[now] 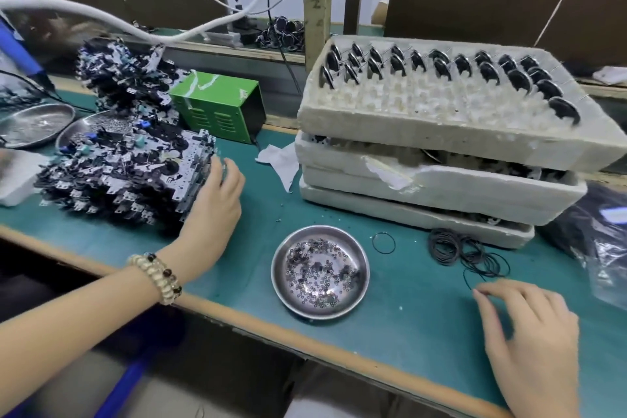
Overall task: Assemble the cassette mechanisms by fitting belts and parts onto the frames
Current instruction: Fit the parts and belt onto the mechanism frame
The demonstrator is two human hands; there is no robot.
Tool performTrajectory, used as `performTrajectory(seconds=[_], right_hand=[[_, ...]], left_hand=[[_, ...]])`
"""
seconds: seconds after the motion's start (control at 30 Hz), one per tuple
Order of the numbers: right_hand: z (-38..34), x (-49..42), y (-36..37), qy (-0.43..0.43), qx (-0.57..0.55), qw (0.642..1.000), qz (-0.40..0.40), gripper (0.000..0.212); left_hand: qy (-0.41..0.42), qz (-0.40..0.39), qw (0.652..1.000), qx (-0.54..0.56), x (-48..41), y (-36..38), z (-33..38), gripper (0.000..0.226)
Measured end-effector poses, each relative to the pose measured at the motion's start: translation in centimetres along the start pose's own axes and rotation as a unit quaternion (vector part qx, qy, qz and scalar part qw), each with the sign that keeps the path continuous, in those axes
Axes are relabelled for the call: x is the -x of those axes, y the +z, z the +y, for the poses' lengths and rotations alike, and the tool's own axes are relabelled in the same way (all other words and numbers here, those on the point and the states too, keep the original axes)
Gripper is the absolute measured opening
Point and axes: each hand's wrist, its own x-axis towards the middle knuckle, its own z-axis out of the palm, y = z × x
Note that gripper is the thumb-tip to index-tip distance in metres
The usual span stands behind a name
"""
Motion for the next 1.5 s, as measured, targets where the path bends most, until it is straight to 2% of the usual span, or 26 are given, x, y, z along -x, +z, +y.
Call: performTrajectory(seconds=[0.13, 0.4, 0.57, 0.77, 1.17, 1.27, 1.33, 1.37, 1.43, 1.5], right_hand=[[0.2, 0.1, 0.2, 0.012, -0.012, 1.000, 0.004, 0.031], [0.2, -0.1, 0.4, 0.057, -0.059, 0.997, 0.005, 0.033], [0.1, 0.0, 0.1, 0.080, -0.078, 0.994, 0.004, 0.029], [0.2, 0.1, 0.0, 0.095, -0.087, 0.992, -0.009, 0.028], [0.2, 0.1, -0.1, 0.086, -0.102, 0.991, -0.024, 0.028], [0.2, 0.1, -0.2, 0.094, -0.103, 0.990, -0.028, 0.018], [0.3, 0.1, -0.2, 0.104, -0.101, 0.989, -0.028, 0.011], [0.4, 0.1, -0.2, 0.108, -0.100, 0.989, -0.026, 0.012], [0.3, 0.0, -0.2, 0.116, -0.103, 0.988, -0.020, 0.019], [0.1, -0.2, -0.4, 0.126, -0.104, 0.986, -0.019, 0.025]], left_hand=[[0.016, 0.024, 0.999, -0.015, -0.6, 0.8, -0.2, 0.038], [0.035, 0.030, 0.997, 0.055, -0.9, 0.7, -0.7, 0.020], [0.062, 0.065, 0.992, 0.083, -0.6, -2.0, -0.1, 0.020], [0.075, 0.070, 0.989, 0.106, -0.4, -6.5, 1.2, 0.020], [0.117, 0.056, 0.990, 0.058, -0.4, -11.0, 2.4, 0.020], [0.121, 0.072, 0.989, 0.046, 0.8, -11.3, 1.9, 0.021], [0.128, 0.132, 0.979, 0.093, 2.1, -11.5, 1.1, 0.023], [0.134, 0.194, 0.962, 0.136, 2.8, -11.6, 0.6, 0.027], [0.133, 0.356, 0.896, 0.230, 4.4, -11.3, -0.1, 0.037], [0.142, 0.475, 0.818, 0.292, 6.4, -10.2, -0.6, 0.022]])
